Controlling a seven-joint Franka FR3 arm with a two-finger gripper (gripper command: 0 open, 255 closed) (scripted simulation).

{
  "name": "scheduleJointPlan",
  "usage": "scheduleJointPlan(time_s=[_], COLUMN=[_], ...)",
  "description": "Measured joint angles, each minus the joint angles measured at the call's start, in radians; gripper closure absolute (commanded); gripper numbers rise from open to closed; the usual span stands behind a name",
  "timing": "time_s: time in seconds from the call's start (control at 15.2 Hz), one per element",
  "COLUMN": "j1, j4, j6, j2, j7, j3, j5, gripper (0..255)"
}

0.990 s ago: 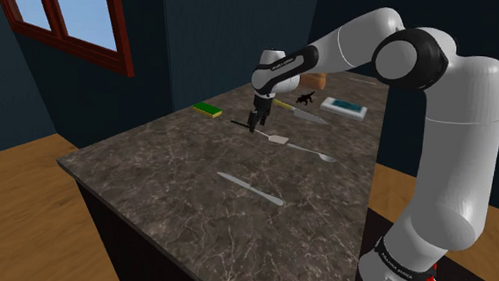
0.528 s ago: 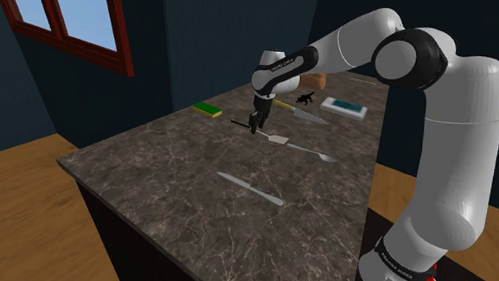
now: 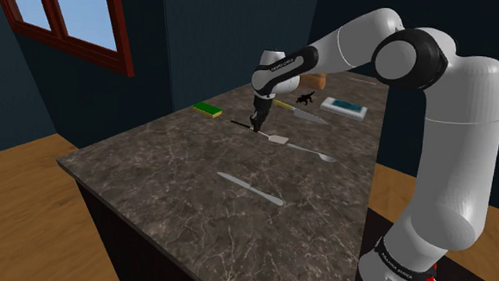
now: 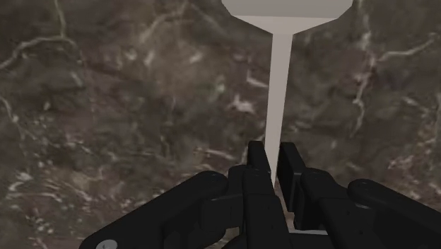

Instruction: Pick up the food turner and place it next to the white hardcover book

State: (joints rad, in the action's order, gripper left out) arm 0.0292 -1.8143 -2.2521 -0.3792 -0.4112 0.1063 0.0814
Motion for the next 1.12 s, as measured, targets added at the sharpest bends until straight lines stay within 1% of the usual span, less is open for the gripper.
scheduleJointPlan(time_s=[0.26,1.12], j1=[0.0,-0.004], j4=[0.012,0.095], j6=[0.023,0.173], j2=[0.011,0.079], j7=[0.002,0.015], j3=[0.001,0.006], j5=[-0.002,-0.016], gripper=[255,255])
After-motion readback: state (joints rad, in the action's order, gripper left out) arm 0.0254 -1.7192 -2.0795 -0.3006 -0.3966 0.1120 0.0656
